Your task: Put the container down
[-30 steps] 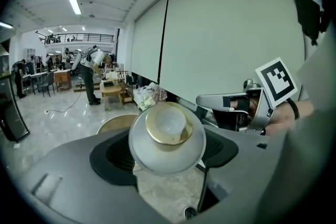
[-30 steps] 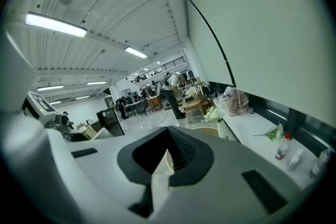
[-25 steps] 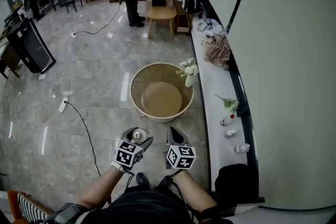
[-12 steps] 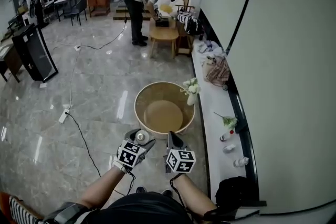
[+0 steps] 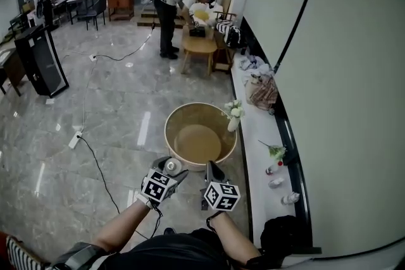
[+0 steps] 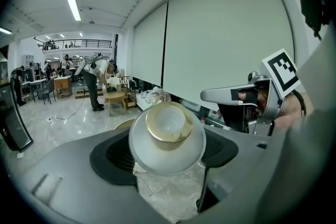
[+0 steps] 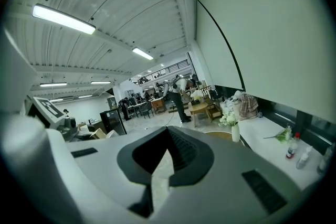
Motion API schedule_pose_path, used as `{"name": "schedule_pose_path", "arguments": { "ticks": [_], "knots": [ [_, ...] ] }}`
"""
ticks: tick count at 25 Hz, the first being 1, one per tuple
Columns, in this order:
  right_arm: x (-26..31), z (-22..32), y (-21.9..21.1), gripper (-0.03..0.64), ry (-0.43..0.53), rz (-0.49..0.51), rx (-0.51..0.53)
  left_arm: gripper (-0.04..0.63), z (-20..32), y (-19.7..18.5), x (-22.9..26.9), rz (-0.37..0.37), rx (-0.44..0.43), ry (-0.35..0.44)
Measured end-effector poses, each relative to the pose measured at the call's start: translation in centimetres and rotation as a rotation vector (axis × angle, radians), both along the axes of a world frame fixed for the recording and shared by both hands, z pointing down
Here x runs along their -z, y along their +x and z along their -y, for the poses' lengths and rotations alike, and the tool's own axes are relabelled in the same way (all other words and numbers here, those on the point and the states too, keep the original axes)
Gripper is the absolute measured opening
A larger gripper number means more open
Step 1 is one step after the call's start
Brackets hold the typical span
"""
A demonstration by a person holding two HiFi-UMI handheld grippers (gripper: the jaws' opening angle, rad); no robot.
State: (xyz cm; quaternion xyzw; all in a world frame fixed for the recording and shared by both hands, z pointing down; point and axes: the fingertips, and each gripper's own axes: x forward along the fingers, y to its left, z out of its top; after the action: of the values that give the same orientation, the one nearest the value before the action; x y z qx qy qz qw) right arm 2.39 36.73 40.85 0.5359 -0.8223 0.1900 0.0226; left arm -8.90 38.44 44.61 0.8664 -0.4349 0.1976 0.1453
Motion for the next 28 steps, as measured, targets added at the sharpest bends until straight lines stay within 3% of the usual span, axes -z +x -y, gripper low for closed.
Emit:
{"name": "schedule_pose_path", "arguments": {
  "ticks": [11, 18, 28],
  "knots": [
    [-1.5, 2.6, -1.6, 0.008, -0.008, -0.003, 0.031, 0.342, 2.4, -1.0, -1.8, 0.007, 0.030, -0.042],
    [-2.4, 7.7, 0.3, 0.008, -0.017, 0.034, 0.054, 0.342, 7.2, 1.0, -2.0, 0.042, 0.050, -0.056],
    [-3.8, 15.6, 3.9, 0.008, -0.032, 0.057, 0.069, 0.342, 14.5, 5.0, -3.1, 0.033, 0.075, -0.086]
  ]
}}
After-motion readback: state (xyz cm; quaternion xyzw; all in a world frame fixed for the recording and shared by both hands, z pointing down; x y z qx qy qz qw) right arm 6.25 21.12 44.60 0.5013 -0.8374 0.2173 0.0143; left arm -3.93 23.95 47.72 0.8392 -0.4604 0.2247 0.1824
